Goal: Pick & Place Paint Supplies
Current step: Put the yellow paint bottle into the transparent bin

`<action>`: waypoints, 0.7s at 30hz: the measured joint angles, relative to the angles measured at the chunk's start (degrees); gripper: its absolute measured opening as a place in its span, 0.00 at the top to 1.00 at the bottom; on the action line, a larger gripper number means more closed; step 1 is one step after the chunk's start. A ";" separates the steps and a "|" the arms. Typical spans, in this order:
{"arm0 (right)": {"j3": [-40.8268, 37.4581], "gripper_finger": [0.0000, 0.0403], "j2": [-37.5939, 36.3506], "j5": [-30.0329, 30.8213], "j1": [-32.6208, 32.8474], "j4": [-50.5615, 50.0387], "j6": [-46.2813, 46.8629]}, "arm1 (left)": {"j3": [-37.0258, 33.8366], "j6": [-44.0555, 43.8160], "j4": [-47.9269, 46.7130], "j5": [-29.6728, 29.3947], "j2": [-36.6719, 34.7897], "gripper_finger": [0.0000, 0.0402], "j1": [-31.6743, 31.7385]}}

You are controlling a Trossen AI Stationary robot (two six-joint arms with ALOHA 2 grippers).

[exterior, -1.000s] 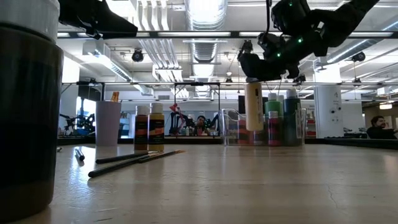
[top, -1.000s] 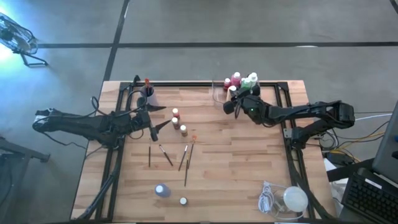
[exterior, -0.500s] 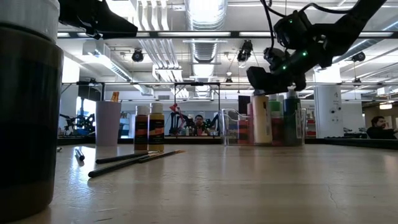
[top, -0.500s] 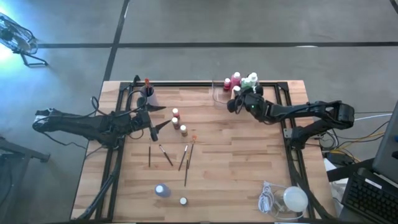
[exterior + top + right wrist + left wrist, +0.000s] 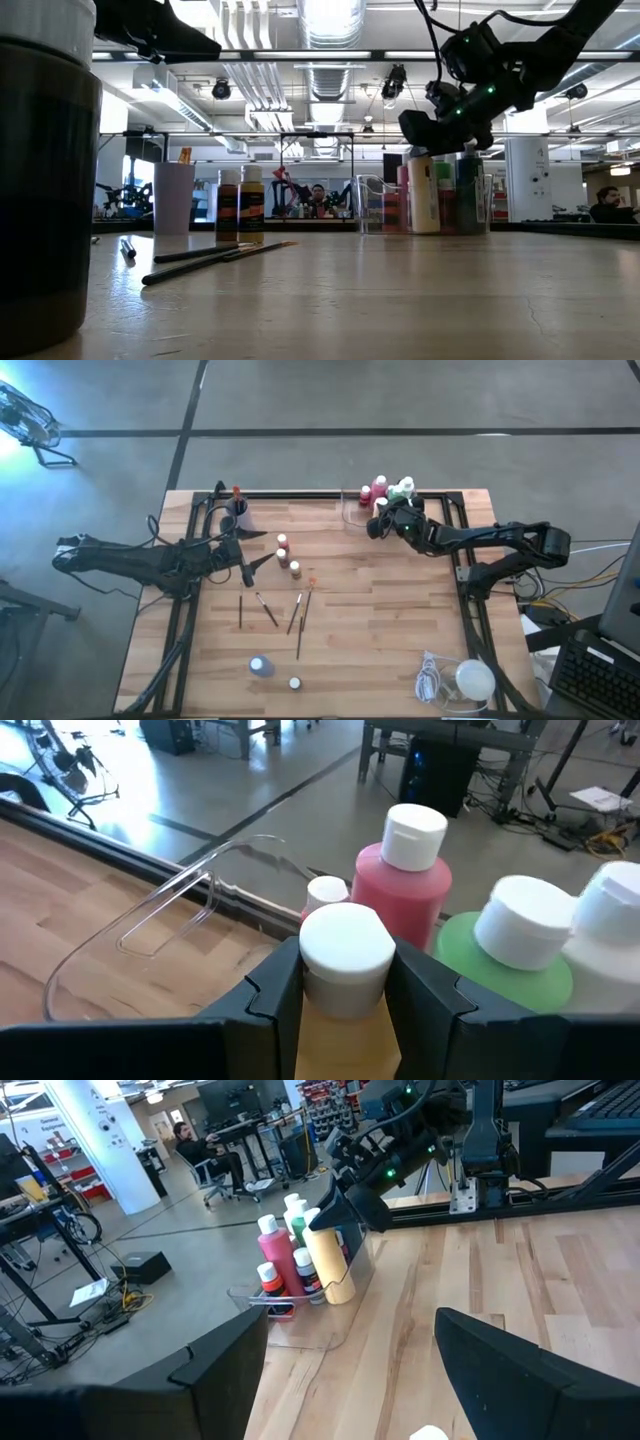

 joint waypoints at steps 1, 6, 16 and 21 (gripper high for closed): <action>0.00 0.73 0.00 0.06 0.00 -0.23 0.30 | 0.00 -0.02 0.00 0.00 0.00 0.27 -0.02; -0.53 0.73 -0.11 -0.03 0.00 -0.52 1.29 | 0.00 -0.05 -0.04 0.02 0.00 0.27 -0.01; -0.63 0.72 0.66 -0.36 -0.02 -1.11 1.95 | 0.00 -0.49 -0.93 0.01 0.00 0.27 0.00; -0.68 0.68 0.48 -0.14 0.00 -1.91 1.95 | 0.00 -0.50 -1.11 0.00 0.02 0.27 0.01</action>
